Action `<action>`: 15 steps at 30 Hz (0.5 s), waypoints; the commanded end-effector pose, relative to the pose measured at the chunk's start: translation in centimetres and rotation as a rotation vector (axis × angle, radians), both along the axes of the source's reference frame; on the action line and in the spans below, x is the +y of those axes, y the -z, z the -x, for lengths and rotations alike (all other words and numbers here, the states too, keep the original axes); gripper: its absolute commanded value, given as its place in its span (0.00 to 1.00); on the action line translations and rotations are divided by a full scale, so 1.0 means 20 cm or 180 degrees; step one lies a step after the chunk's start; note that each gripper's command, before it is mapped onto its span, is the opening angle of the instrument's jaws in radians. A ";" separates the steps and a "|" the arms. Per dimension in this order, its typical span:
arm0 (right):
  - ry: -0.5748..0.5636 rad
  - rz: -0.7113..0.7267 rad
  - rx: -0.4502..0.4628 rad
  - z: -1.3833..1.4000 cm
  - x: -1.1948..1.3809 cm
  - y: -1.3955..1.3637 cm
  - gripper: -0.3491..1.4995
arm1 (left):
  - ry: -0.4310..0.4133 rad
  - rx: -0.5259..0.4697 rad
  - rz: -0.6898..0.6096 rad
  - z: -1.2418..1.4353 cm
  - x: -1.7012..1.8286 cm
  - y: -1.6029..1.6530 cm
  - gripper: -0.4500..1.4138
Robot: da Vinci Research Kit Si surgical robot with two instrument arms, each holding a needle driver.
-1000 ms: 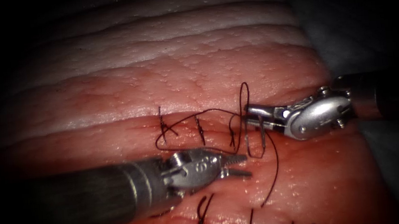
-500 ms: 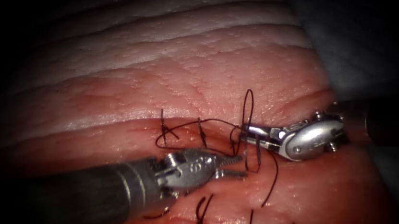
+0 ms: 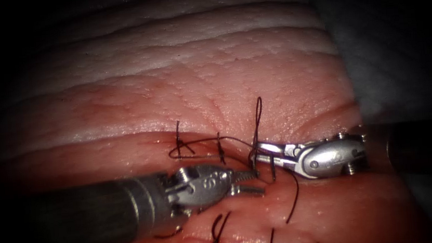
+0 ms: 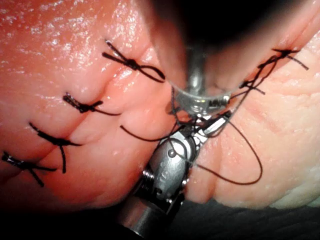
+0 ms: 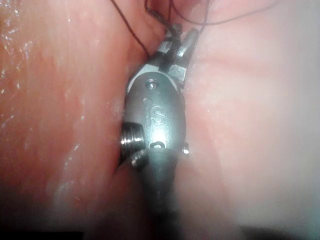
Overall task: Wound Closure
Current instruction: Throw needle through skin above incision
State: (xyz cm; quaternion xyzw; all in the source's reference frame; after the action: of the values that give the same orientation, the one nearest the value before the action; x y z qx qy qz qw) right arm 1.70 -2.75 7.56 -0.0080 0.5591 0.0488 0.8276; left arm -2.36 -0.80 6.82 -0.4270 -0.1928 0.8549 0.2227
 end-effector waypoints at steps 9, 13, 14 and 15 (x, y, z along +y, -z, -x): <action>0.0026 -0.0571 0.0019 -0.001 -0.008 -0.006 0.00 | -0.0006 -0.0003 0.0005 0.002 -0.001 -0.003 0.22; 0.0081 -0.0601 0.0002 0.001 -0.010 -0.005 0.00 | -0.0006 -0.0003 0.0006 0.002 -0.001 -0.003 0.22; 0.0081 -0.0601 0.0002 0.001 -0.010 -0.005 0.00 | -0.0006 -0.0003 0.0006 0.002 -0.001 -0.003 0.22; 0.0080 -0.0592 0.0042 0.003 -0.011 -0.004 0.00 | -0.0006 -0.0003 0.0006 0.002 -0.001 -0.003 0.22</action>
State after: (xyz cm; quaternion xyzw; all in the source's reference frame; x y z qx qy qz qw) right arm 1.56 -2.94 7.57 0.0713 0.5627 0.0948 0.8181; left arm -2.35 -0.81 6.83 -0.4271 -0.1925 0.8552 0.2217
